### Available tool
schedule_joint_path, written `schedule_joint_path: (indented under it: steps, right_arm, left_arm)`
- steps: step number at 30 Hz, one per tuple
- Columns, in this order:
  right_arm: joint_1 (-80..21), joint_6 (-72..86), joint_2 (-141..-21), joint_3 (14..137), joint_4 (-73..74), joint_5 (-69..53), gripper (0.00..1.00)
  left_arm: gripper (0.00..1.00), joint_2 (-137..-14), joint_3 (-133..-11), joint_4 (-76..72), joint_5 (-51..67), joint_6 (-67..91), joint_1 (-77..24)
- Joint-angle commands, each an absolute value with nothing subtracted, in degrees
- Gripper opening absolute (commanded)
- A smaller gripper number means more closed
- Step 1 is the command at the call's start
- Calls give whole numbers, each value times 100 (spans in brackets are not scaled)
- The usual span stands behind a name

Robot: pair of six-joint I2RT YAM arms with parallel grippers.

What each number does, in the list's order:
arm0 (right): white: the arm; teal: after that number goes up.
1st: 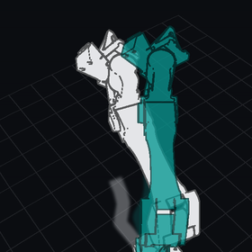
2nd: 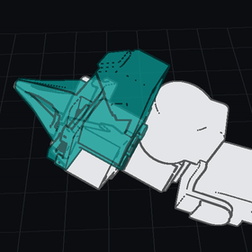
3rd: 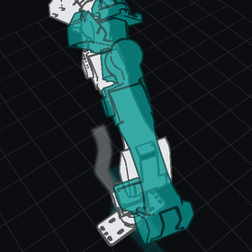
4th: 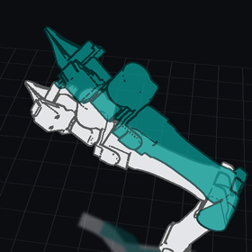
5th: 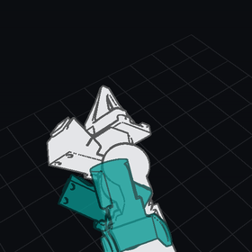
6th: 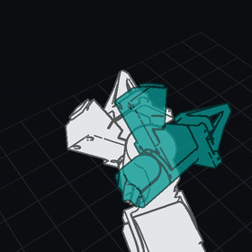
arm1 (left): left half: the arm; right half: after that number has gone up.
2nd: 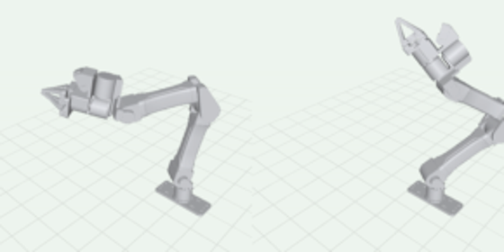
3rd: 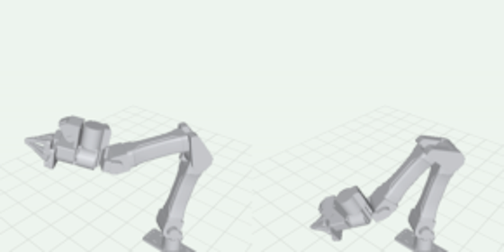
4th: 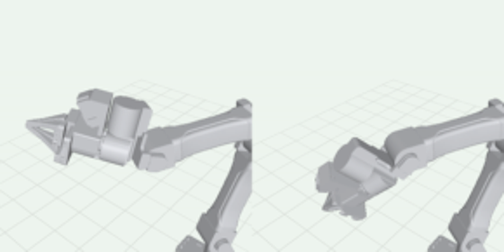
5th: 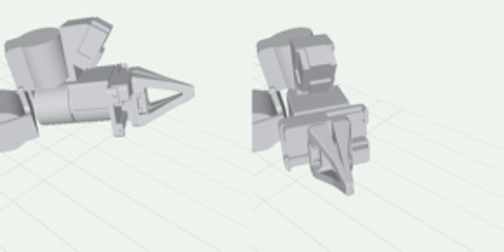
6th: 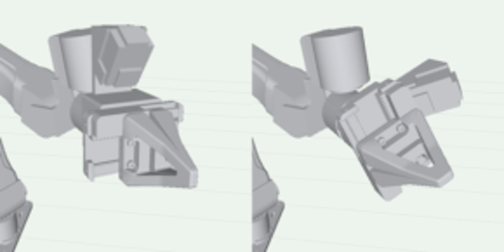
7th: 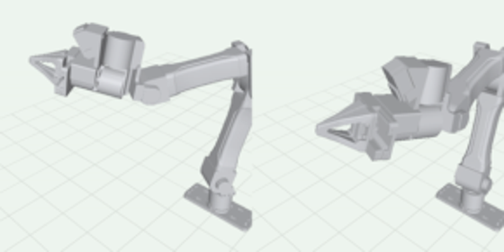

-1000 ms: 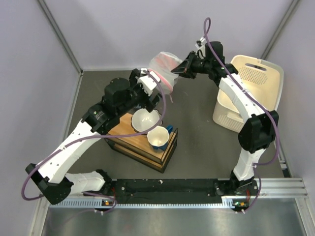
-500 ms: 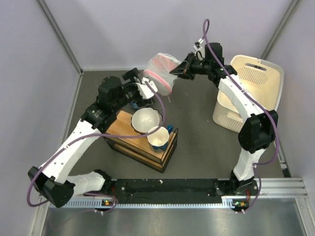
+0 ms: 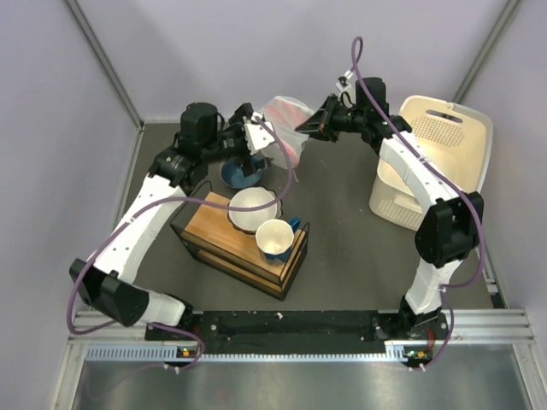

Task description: Unzip the laundry bag and remove the bra

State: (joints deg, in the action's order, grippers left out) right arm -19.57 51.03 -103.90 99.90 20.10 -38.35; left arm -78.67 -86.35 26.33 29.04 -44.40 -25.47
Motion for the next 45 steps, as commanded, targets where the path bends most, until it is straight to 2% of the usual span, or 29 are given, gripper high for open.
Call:
schedule_joint_path:
  steps: [1,14,19,25,32,37,45]
  right_arm:
    - [-1942,5062,-9897,10072,1661,-3955,0]
    - [-1960,5089,-9888,10107,1547,-4403,0]
    - [-1951,5063,-9888,10037,1529,-4517,0]
    - [-1951,5045,-9861,9976,1521,-4535,0]
    - [-1951,5036,-9870,9976,1485,-4579,0]
    - [-2013,5054,-9870,10011,1433,-4649,0]
    - [-2118,5045,-9861,9976,1389,-4772,0]
  left_arm:
    - [96,-8165,-8939,2901,3410,-4193,-2540]
    - [87,-8534,-8815,1838,3146,-3200,-2549]
    - [95,-8570,-8842,1670,2998,-3093,-2540]
    - [96,-8149,-8535,1494,2716,-3313,-2505]
    - [99,-7497,-7857,984,3445,-3375,-2136]
    - [99,-8005,-8444,1590,3928,-3542,-2109]
    - [99,-8595,-8868,1573,4174,-3525,-2136]
